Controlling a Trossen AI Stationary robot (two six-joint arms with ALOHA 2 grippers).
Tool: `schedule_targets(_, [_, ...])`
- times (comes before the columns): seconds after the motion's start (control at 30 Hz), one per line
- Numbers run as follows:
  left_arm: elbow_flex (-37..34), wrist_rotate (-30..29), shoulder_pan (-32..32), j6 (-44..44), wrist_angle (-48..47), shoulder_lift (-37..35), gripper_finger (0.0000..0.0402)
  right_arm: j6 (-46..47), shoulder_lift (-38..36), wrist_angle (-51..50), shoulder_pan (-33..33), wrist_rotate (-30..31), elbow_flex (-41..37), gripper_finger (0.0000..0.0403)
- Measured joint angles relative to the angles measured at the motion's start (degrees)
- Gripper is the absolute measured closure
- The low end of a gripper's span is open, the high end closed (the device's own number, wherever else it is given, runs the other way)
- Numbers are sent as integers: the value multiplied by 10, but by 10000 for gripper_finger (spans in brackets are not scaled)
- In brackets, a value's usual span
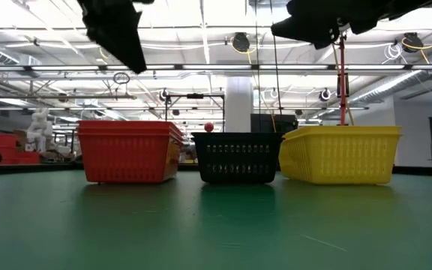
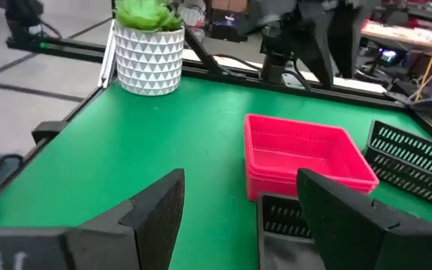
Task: Stack baskets by color
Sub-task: Stack the top black bin on top of the bottom black bin
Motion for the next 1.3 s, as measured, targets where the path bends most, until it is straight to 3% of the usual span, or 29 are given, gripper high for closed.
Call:
schedule_targets(0.3, [-36,-62,-45,86,112,-16,256,22,0,26,-33,15,3,154])
schedule_targets(0.57, [-144,-58,-36,104,191,-92,257,21,0,-28,-51,15,47,154])
schedule_targets(0.73, [-228,-56,-42,140,319,-153,257,6,-4,-47,-53,15,49,154])
schedule_targets(0.87, [-274,-62,-42,167,379,-182,257,51,-25,-90,-65,15,49,154])
schedule_targets(1.2, [-281,-66,-29,227,383,-194,256,100,-96,-199,-88,15,49,154])
schedule_targets(1.3, [-281,-59,-29,181,383,-194,256,97,-119,-219,-93,15,49,154])
